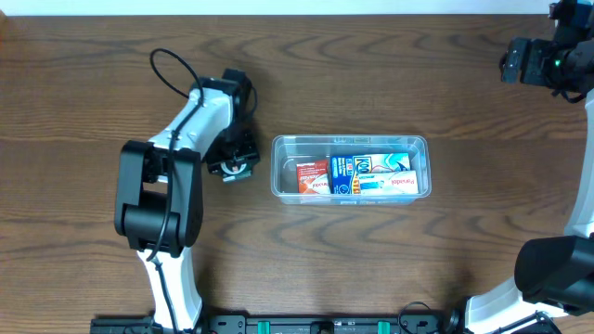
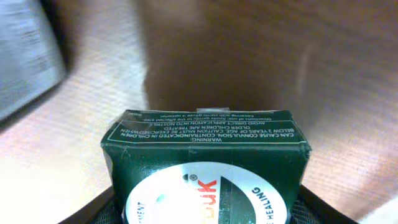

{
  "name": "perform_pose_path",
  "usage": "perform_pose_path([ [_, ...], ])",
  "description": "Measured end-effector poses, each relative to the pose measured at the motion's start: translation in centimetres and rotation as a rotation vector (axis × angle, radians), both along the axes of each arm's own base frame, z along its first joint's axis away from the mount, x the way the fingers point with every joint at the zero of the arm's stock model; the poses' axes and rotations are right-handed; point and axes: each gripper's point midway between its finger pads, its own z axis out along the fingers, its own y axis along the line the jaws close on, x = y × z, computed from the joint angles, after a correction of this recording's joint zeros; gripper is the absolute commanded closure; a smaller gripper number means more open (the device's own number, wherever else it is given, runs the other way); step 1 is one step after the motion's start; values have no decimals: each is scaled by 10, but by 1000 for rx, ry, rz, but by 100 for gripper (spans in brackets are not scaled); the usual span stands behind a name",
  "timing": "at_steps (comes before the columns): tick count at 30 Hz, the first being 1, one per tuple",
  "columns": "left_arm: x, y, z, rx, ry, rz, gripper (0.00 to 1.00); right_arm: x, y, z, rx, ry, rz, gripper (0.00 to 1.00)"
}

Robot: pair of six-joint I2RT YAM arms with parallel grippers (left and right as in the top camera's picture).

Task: Pack container
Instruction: 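Lift the Zam-Buk box and carry it over the container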

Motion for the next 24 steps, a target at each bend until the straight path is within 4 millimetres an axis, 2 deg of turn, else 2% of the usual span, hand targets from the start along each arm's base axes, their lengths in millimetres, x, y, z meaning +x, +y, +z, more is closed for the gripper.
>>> perform_pose_path([
  [7,8,3,51,8,18,-20,37,0,0,0,0,0,0,1],
  [13,5,-2,79,8,36,-55,37,0,0,0,0,0,0,1],
  [19,2,-21,98,-1,-8,-114,37,0,0,0,0,0,0,1],
  [24,-4,-44,133,-29,-120,-179,37,0,0,0,0,0,0,1],
])
